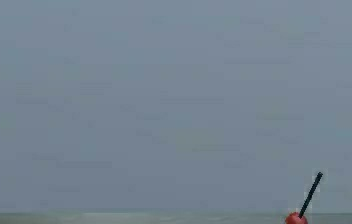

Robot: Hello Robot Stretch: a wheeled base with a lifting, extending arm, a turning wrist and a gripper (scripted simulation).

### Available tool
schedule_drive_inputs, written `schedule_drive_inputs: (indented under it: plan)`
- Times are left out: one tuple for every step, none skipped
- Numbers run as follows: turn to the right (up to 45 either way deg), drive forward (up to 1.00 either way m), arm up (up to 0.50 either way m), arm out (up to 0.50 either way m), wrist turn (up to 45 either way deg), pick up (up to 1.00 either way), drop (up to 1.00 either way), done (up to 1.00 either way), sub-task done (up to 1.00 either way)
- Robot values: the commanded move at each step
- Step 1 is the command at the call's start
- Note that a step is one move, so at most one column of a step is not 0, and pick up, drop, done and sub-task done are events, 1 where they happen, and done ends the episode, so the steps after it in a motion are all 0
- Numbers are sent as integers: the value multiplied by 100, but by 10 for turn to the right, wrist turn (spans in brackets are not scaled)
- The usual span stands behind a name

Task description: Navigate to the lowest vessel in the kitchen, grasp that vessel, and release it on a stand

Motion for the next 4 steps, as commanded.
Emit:
schedule_drive_inputs:
  plan:
    - [450, 0, 0, 0, 0, 0, 0, 0, 0]
    - [390, 0, 0, 0, 0, 0, 0, 0, 0]
    - [0, 100, 0, 0, 0, 0, 0, 0, 0]
    - [30, 0, 0, 0, 0, 0, 0, 0, 0]
